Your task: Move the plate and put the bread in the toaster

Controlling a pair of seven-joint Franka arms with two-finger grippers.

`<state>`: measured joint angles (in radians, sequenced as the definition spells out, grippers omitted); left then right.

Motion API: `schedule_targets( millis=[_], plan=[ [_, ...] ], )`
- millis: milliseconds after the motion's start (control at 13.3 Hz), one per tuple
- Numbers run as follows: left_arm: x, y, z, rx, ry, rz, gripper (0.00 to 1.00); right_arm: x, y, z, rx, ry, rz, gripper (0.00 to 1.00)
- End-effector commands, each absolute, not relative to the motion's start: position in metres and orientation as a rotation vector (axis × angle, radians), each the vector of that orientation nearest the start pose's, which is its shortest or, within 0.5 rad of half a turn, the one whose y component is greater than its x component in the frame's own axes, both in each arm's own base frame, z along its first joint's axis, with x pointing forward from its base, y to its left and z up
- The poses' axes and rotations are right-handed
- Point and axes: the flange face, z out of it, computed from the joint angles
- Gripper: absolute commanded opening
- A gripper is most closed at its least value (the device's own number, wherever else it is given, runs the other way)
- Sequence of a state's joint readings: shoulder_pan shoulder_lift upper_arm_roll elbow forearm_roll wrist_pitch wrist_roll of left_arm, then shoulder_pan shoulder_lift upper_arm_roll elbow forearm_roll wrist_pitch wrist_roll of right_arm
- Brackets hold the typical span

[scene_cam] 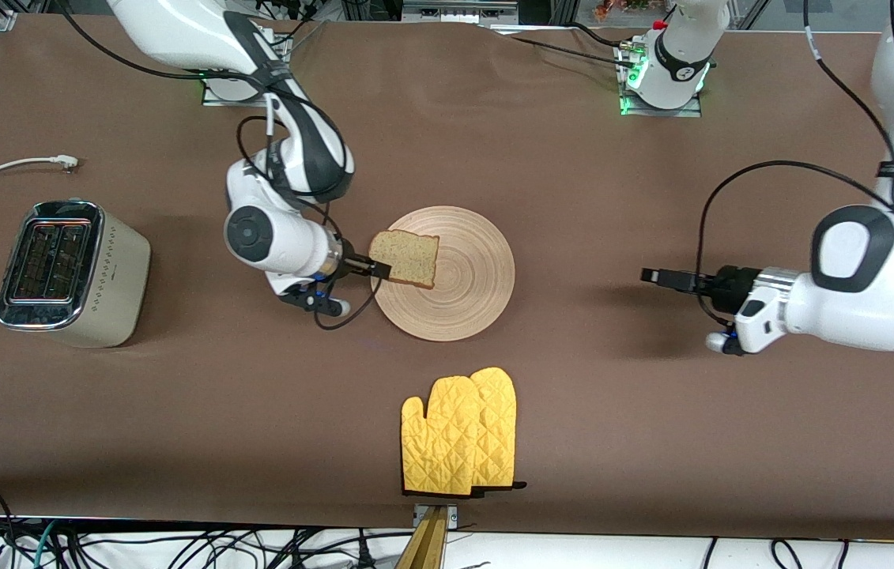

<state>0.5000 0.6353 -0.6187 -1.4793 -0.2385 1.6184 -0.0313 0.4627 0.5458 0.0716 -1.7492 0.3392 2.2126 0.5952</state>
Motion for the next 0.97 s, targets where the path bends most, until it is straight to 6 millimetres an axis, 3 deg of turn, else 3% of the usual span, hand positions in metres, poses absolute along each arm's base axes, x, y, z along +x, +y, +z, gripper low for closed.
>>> schedule_targets(
  millis=[0, 225, 300, 375, 599, 674, 749, 824, 899],
  plan=[
    [0.668, -0.018, 0.390, 2.729, -0.002, -0.523, 1.00, 0.553, 0.348, 0.238, -2.883, 0.436, 0.337, 1.00],
    [0.667, 0.010, 0.430, 2.862, 0.023, -0.421, 1.00, 0.546, 0.354, 0.228, -2.897, 0.415, 0.356, 1.00],
    [0.663, 0.013, 0.458, 2.905, 0.036, -0.360, 1.00, 0.543, 0.354, 0.225, -2.903, 0.411, 0.369, 1.00],
    [0.661, 0.014, 0.472, 2.885, 0.052, -0.335, 1.00, 0.540, 0.352, 0.222, -2.910, 0.411, 0.383, 1.00],
    [0.653, 0.006, 0.505, 2.986, 0.023, -0.264, 1.00, 0.527, 0.350, 0.213, -2.925, 0.405, 0.419, 1.00],
    [0.646, 0.005, 0.529, 3.048, 0.020, -0.211, 1.00, 0.525, 0.349, 0.211, -2.928, 0.407, 0.427, 1.00],
    [0.630, 0.003, 0.578, 3.139, 0.026, -0.082, 1.00, 0.524, 0.349, 0.211, -2.929, 0.406, 0.433, 0.99],
    [0.617, -0.007, 0.604, 3.221, 0.020, -0.010, 1.00, 0.523, 0.349, 0.211, -2.932, 0.404, 0.446, 0.89],
    [0.603, -0.028, 0.610, 3.264, -0.001, -0.037, 1.00, 0.522, 0.349, 0.212, -2.934, 0.401, 0.459, 0.87]
  ],
)
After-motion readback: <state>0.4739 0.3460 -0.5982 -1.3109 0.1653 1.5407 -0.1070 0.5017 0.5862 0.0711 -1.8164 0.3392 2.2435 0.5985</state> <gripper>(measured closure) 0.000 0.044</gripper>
